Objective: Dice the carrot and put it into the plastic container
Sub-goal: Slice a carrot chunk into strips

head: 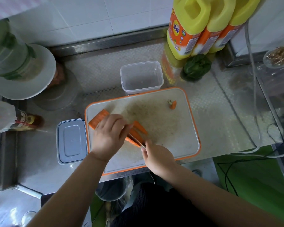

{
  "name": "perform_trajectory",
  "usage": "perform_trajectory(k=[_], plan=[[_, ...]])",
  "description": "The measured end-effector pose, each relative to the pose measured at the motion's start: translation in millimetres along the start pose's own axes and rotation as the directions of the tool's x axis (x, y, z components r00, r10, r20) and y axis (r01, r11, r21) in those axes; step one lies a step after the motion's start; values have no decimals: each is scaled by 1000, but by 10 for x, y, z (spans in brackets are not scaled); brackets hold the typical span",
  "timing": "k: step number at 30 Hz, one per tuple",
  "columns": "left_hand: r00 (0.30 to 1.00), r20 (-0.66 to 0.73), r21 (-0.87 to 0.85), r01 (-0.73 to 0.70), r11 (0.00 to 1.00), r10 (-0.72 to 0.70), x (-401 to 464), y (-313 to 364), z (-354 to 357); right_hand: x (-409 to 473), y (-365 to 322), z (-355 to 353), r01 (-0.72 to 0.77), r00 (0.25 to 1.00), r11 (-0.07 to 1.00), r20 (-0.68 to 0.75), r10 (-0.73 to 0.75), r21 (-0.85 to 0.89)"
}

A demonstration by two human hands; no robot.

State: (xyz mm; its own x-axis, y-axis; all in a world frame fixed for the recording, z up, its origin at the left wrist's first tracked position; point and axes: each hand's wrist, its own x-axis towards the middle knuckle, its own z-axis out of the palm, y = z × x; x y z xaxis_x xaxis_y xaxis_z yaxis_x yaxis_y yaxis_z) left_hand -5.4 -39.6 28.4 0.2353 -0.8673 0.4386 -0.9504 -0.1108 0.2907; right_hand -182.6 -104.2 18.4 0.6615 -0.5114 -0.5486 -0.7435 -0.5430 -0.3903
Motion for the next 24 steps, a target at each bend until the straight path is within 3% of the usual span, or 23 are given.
perform_trajectory(k=[2, 8, 17, 24], plan=[[989, -131, -56, 68, 996, -75, -294, 30, 58, 19, 16, -19, -4, 1000, 1000, 6, 4, 9], [989, -2, -137, 144, 980, -146, -834, 19, 414, 45, 6, -24, 2, 1000, 999, 2, -2, 45], [988, 60, -141, 152, 978, -145, -887, -96, 563, 35, -43, 36, -35, 999, 999, -7, 35, -2], [987, 33, -172, 159, 972, -156, -883, -74, 575, 56, -37, 31, -63, 998, 998, 12, 63, 16]])
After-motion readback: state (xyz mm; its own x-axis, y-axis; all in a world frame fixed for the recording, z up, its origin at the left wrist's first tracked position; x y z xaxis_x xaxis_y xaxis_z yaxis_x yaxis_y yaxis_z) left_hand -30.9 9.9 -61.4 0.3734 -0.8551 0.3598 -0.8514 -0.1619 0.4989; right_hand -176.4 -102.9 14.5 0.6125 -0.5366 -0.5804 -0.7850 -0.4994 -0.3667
